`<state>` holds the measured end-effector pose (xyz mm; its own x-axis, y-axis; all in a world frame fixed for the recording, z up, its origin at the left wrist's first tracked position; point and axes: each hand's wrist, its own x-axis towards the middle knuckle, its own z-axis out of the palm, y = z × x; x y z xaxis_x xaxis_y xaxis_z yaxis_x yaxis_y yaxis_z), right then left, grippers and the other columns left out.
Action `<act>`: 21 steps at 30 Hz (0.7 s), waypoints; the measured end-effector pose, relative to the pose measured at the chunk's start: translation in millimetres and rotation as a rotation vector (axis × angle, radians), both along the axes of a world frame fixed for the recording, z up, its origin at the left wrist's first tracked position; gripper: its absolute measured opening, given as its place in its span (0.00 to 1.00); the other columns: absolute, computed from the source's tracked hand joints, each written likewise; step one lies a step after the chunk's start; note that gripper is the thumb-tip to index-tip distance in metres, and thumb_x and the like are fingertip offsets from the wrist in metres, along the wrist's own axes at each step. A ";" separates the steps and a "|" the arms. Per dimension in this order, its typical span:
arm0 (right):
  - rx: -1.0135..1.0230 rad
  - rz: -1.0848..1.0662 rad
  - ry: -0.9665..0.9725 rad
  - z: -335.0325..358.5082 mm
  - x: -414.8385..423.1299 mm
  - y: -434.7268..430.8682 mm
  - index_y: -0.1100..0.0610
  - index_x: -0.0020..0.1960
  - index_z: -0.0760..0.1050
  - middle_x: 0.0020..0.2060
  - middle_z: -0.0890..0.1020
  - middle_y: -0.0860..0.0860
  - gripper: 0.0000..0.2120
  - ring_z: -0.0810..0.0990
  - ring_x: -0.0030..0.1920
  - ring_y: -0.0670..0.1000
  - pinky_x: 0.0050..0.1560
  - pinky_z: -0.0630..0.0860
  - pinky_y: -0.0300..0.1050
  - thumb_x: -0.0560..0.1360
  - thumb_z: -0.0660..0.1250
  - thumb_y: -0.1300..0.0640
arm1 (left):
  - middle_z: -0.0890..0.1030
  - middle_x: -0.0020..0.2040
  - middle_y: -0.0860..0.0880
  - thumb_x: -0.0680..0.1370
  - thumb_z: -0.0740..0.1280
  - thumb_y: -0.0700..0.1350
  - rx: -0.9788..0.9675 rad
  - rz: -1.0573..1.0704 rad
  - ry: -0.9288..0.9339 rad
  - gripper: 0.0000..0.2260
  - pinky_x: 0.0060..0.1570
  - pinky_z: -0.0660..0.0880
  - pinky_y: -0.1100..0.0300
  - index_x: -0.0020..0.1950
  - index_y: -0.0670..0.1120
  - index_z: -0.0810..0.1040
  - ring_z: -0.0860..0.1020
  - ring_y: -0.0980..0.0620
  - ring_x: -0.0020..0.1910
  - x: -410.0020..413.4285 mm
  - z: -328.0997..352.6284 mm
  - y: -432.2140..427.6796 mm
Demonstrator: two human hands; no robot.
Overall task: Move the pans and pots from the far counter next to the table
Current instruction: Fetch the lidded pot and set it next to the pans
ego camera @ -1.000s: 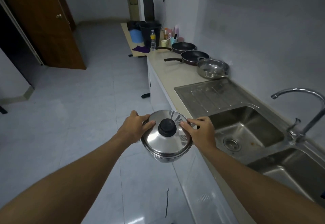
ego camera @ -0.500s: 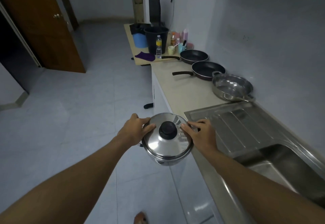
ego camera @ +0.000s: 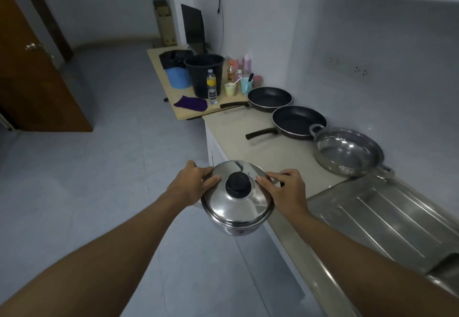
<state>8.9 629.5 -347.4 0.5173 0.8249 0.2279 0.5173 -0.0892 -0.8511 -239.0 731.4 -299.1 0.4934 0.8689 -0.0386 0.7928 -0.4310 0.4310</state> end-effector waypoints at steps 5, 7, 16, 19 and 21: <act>0.014 -0.008 -0.004 -6.7 13.5 89.8 0.52 0.55 0.85 0.49 0.75 0.47 0.19 0.76 0.47 0.43 0.46 0.69 0.28 0.69 0.78 0.43 | 0.71 0.53 0.45 0.79 0.57 0.64 0.010 -0.022 0.021 0.23 0.52 0.69 0.57 0.71 0.56 0.74 0.72 0.46 0.55 14.5 -5.5 93.6; 0.035 -0.016 -0.006 -9.4 21.5 128.0 0.52 0.55 0.85 0.49 0.75 0.47 0.19 0.75 0.47 0.42 0.45 0.69 0.26 0.69 0.78 0.43 | 0.70 0.53 0.45 0.79 0.57 0.64 0.017 -0.026 0.027 0.23 0.51 0.68 0.57 0.70 0.56 0.75 0.72 0.47 0.55 24.3 -5.8 132.6; 0.029 -0.012 0.005 -5.4 68.4 292.0 0.52 0.52 0.86 0.49 0.75 0.50 0.16 0.78 0.46 0.46 0.47 0.69 0.25 0.69 0.78 0.45 | 0.70 0.56 0.44 0.80 0.58 0.62 0.021 -0.026 0.069 0.24 0.55 0.69 0.57 0.73 0.54 0.72 0.73 0.45 0.56 69.0 7.0 292.4; 0.009 -0.021 0.000 -8.9 80.5 330.3 0.53 0.53 0.86 0.50 0.76 0.51 0.17 0.76 0.46 0.44 0.46 0.67 0.23 0.69 0.78 0.44 | 0.69 0.58 0.44 0.80 0.58 0.61 0.010 -0.041 0.102 0.24 0.59 0.72 0.55 0.74 0.54 0.70 0.73 0.45 0.57 83.7 7.3 333.3; -0.005 -0.043 0.003 -12.6 89.7 355.2 0.53 0.53 0.86 0.50 0.76 0.52 0.18 0.76 0.47 0.45 0.46 0.66 0.22 0.69 0.78 0.44 | 0.69 0.59 0.44 0.81 0.58 0.61 0.002 -0.050 0.113 0.24 0.61 0.72 0.53 0.75 0.54 0.70 0.73 0.45 0.57 95.4 5.9 364.0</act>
<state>98.6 984.7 -360.0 0.5535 0.8027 0.2220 0.5099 -0.1158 -0.8524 -143.6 1095.4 -293.1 0.5290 0.8433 -0.0945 0.8137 -0.4724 0.3387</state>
